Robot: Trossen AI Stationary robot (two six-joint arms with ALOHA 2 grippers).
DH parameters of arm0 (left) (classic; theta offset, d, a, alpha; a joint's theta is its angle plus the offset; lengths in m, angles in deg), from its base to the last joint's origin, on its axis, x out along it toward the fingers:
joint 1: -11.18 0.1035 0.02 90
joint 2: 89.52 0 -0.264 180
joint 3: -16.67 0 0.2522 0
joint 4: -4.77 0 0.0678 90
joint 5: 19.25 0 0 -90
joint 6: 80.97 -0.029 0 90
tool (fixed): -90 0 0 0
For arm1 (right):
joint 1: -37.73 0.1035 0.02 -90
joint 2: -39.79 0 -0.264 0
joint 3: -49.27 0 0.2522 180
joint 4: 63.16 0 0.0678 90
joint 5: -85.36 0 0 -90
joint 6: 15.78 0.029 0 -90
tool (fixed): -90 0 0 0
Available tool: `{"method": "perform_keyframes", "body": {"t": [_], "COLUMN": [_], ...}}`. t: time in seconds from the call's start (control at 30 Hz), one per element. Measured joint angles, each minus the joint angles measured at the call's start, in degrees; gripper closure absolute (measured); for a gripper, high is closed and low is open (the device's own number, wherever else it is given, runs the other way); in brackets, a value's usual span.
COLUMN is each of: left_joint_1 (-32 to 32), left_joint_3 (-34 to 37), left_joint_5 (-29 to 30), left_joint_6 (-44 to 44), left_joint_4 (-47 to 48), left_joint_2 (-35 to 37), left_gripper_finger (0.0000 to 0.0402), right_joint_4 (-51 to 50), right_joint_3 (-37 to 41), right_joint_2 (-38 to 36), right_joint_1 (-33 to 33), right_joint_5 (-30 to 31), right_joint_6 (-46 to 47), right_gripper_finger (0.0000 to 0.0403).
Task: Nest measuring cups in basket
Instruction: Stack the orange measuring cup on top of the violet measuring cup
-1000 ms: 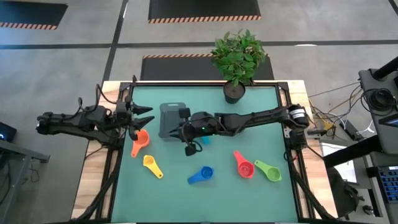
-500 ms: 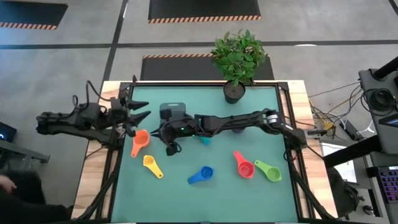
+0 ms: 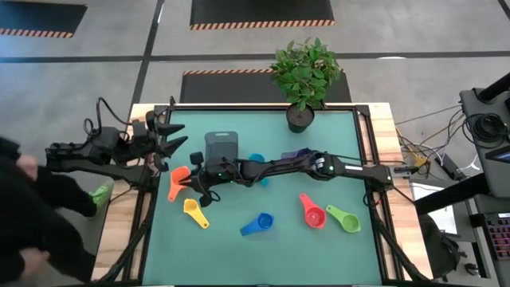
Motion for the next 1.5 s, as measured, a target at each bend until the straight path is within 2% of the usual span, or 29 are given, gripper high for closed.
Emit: {"method": "perform_keyframes", "body": {"t": [0.33, 0.83, 0.93, 1.03, 1.17, 1.27, 1.5], "left_joint_1": [0.0, 0.0, 0.0, 0.0, 0.0, 0.0, 0.0], "left_joint_3": [0.1, 0.1, 0.1, 0.1, 0.1, -1.2, -6.5], "left_joint_5": [-0.1, -0.1, -0.1, -0.2, -0.2, -0.2, 1.1], "left_joint_6": [2.1, 2.5, 2.6, 3.3, 9.8, 15.3, 30.9], "left_joint_4": [2.4, 2.9, 2.9, 3.0, 7.1, 15.5, 34.6], "left_joint_2": [-1.0, -2.2, -2.4, -2.5, -2.6, -2.6, -6.6], "left_gripper_finger": [0.0226, 0.0226, 0.0226, 0.0226, 0.0226, 0.0226, 0.0228], "right_joint_4": [1.0, -0.9, -1.5, -2.2, -12.0, -23.9, -45.4], "right_joint_3": [-0.3, -0.3, -0.8, -1.2, -1.2, -1.2, -1.3], "right_joint_2": [4.5, 4.5, 4.5, 4.3, 2.4, -1.2, -13.1], "right_joint_1": [-0.5, -0.5, -0.5, -0.5, -0.1, 0.9, 1.2], "right_joint_5": [0.0, 0.1, 0.1, 2.1, 4.2, 4.5, 2.6], "right_joint_6": [0.6, 1.5, 2.7, 3.3, -1.9, -6.9, -6.1], "right_gripper_finger": [0.0385, 0.0384, 0.0364, 0.0326, 0.0275, 0.0251, 0.0253]}}
